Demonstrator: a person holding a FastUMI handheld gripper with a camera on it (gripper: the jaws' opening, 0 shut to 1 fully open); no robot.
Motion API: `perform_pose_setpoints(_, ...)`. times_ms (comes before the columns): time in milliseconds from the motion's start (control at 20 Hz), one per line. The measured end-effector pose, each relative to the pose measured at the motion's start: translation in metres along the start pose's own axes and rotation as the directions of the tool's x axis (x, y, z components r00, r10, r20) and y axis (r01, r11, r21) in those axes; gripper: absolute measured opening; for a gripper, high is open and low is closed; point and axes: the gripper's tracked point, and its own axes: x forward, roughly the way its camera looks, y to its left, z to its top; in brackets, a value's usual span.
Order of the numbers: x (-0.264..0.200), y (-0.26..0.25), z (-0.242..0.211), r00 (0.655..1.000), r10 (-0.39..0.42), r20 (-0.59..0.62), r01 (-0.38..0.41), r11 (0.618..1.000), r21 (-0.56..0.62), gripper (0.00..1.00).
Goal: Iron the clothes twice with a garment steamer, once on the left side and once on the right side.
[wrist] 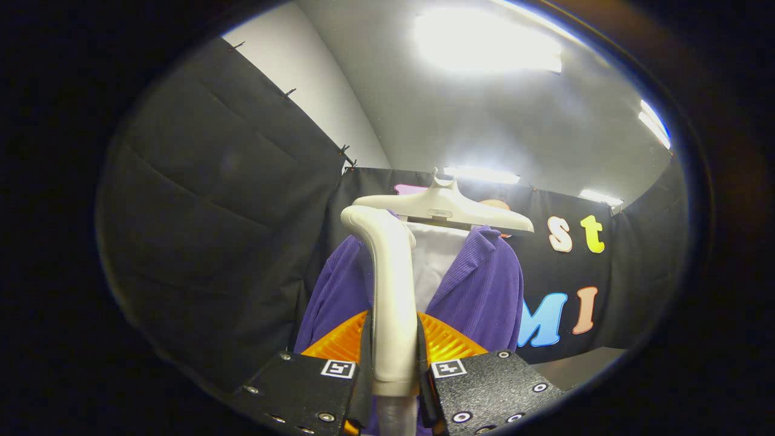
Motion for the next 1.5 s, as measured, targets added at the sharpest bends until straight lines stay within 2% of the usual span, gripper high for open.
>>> perform_pose_setpoints(200, 0.008, 0.007, -0.026, 0.998, -0.002, -0.066, 0.003, 1.000, 0.013, 0.31)
perform_pose_setpoints(350, -0.001, 0.019, -0.048, 0.993, 0.022, -0.112, -0.015, 0.998, 0.065, 0.31)
perform_pose_setpoints(500, -0.008, 0.020, -0.059, 0.991, 0.017, -0.130, -0.013, 0.999, 0.036, 0.32)
perform_pose_setpoints(650, -0.017, 0.024, -0.071, 0.989, 0.040, -0.140, -0.032, 0.998, 0.061, 0.32)
perform_pose_setpoints(1250, -0.038, 0.027, -0.128, 0.975, 0.064, -0.212, -0.074, 0.997, -0.040, 0.32)
perform_pose_setpoints(1500, -0.070, 0.047, -0.173, 0.949, 0.095, -0.301, -0.117, 0.992, -0.054, 0.32)
